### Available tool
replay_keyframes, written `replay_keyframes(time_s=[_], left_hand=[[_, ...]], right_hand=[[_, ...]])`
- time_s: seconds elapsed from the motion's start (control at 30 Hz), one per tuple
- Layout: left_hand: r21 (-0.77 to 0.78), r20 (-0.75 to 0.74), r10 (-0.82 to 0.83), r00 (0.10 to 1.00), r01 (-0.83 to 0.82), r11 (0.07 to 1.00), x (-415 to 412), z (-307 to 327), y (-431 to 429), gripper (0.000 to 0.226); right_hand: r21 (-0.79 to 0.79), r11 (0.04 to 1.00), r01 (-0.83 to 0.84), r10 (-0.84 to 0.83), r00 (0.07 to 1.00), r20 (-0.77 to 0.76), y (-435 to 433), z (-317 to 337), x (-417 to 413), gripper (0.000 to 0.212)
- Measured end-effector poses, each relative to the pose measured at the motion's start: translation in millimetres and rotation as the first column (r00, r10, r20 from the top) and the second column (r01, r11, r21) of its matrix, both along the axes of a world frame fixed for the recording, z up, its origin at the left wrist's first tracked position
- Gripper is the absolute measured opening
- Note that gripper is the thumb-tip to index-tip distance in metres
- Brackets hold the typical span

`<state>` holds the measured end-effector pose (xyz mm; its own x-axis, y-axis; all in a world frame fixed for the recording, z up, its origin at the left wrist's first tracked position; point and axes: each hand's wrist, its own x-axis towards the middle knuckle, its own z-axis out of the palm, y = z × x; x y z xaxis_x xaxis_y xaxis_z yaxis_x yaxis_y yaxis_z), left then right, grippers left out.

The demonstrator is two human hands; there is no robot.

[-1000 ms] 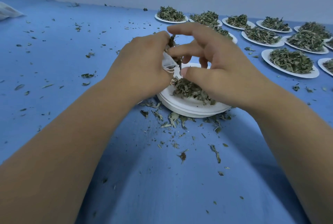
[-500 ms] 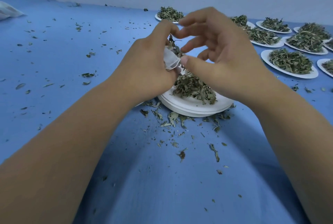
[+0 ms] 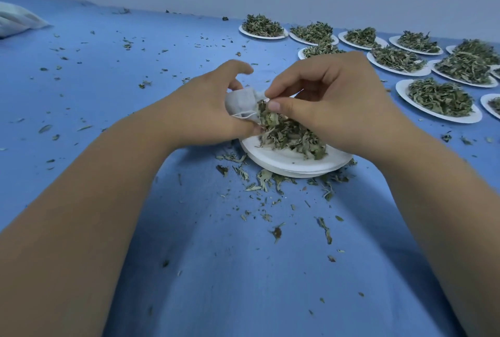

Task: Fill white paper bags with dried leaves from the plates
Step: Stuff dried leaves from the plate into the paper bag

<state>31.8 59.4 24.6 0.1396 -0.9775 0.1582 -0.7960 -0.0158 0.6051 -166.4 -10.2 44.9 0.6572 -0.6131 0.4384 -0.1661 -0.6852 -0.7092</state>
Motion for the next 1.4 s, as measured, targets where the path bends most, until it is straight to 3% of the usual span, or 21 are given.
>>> replay_keyframes(time_s=[0.1,0.2,0.47,0.57,0.63,0.8,1.0,1.13,1.4], left_hand=[[-0.056,0.047,0.036,0.998,-0.033,0.998,0.2,1.4,-0.5,0.029],[-0.112,-0.015,0.035,0.999,-0.036,0.993,-4.0,1.5,0.2,0.023],[-0.232,-0.017,0.018,1.000,-0.021,0.973,-18.1,0.1,-1.5,0.028],[-0.257,-0.062,0.023,0.998,-0.038,0.966,-16.4,3.1,-0.7,0.043],[-0.273,-0.107,-0.003,0.994,-0.026,0.962,-14.6,4.3,-0.8,0.047],[-0.299,-0.174,-0.048,0.984,-0.006,0.954,-12.7,5.8,1.5,0.054],[-0.229,-0.190,-0.146,0.971,0.100,0.968,-12.8,7.1,3.8,0.071],[-0.222,-0.209,-0.169,0.963,0.122,0.967,-15.5,7.3,5.1,0.073],[-0.231,-0.196,-0.126,0.972,0.079,0.970,-17.6,6.6,3.3,0.066]], right_hand=[[0.018,1.000,-0.007,0.007,1.000,0.023,0.7,0.5,4.2,0.013],[0.007,1.000,0.002,-0.002,0.999,0.047,2.0,1.8,10.0,0.015],[-0.152,0.983,0.104,-0.085,0.989,0.125,10.3,1.3,22.1,0.012],[-0.188,0.979,0.080,-0.070,0.996,0.061,9.7,4.8,19.3,0.009],[-0.160,0.987,0.023,-0.022,1.000,0.012,8.8,6.5,14.0,0.005],[-0.195,0.978,-0.071,0.041,0.987,-0.156,8.1,7.8,0.5,0.031],[-0.089,0.995,-0.050,0.052,0.999,0.017,5.1,14.5,-2.5,0.016],[-0.142,0.989,-0.033,0.014,0.991,-0.136,1.4,24.6,-2.3,0.016],[-0.094,0.995,0.012,-0.025,0.989,-0.143,9.2,16.5,13.6,0.010]])
